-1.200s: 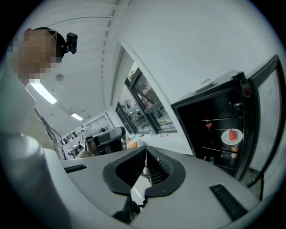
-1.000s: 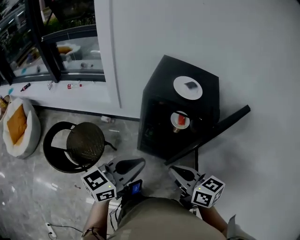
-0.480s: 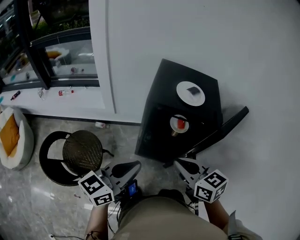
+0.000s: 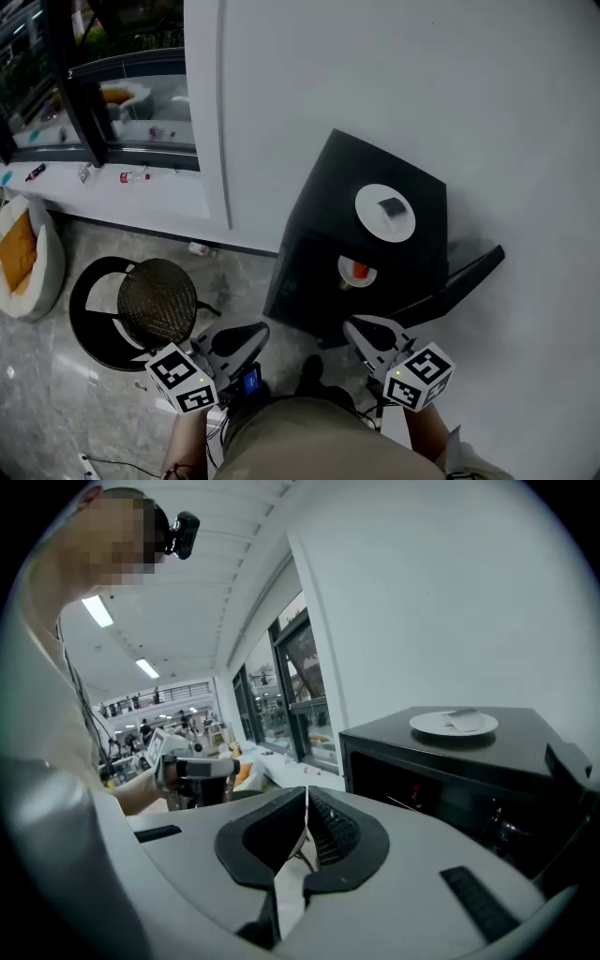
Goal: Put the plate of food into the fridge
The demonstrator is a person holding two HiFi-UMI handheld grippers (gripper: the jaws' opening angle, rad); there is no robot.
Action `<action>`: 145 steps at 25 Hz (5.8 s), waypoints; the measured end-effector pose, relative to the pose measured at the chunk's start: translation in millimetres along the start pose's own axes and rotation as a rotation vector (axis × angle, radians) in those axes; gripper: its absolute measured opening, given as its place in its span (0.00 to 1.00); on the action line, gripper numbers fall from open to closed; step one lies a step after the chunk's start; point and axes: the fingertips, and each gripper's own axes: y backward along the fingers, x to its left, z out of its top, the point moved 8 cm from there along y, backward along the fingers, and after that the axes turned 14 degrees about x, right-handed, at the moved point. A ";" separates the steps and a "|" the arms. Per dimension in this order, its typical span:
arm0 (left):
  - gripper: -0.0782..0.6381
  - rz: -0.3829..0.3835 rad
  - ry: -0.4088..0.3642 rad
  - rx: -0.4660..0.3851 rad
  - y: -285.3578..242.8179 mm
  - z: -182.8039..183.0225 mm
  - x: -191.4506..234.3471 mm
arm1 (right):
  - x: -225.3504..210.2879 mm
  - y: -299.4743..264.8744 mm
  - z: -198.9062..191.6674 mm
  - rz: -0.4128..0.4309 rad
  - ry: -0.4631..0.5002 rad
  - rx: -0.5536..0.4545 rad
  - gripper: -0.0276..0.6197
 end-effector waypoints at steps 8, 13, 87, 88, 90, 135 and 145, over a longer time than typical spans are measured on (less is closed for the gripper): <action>0.12 0.019 -0.003 0.025 -43.8 23.5 9.0 | -42.9 -7.4 12.0 0.078 0.001 -0.013 0.08; 0.12 0.011 0.006 0.060 -61.1 21.6 8.3 | -57.0 -5.1 26.3 0.101 0.076 0.017 0.08; 0.12 -0.108 -0.060 0.127 -91.3 15.9 -21.3 | -139.8 -42.1 105.9 -0.143 0.514 0.590 0.22; 0.12 -0.108 -0.060 0.129 -91.6 15.0 -20.4 | -140.4 -42.8 105.8 -0.145 0.509 0.591 0.22; 0.12 -0.112 -0.056 0.132 -91.0 12.3 -19.0 | -141.0 -45.1 105.3 -0.138 0.494 0.607 0.22; 0.12 -0.244 -0.051 0.160 -139.5 15.6 -17.8 | -91.1 -45.9 61.9 -0.530 0.982 0.621 0.21; 0.12 -0.231 0.034 0.044 -138.8 30.5 -0.9 | -81.6 -39.4 56.1 -0.555 0.990 0.551 0.14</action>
